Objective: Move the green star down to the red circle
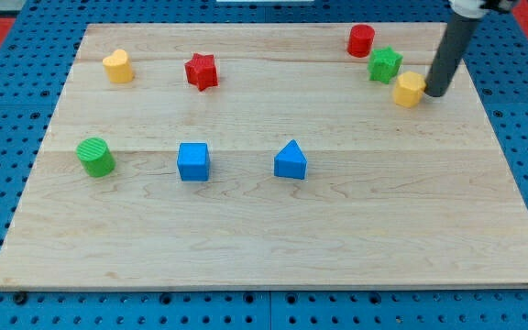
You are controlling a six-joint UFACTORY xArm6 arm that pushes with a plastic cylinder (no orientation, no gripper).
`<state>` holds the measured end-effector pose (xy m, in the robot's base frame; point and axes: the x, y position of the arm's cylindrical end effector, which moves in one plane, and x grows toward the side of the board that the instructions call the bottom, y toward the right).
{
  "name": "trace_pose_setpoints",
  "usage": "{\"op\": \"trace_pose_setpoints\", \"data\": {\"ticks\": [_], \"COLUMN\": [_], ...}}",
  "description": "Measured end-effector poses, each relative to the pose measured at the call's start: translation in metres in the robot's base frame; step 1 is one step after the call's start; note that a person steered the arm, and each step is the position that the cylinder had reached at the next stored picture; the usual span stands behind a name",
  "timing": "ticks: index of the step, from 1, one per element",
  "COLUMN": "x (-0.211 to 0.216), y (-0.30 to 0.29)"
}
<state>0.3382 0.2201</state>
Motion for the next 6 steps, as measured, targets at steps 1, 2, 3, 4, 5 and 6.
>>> {"op": "trace_pose_setpoints", "data": {"ticks": [1,2,3,4,5,6], "x": [0.008,0.004,-0.023,-0.052,-0.060,-0.047], "y": [-0.019,-0.011,0.010,-0.020,-0.053,-0.027]}}
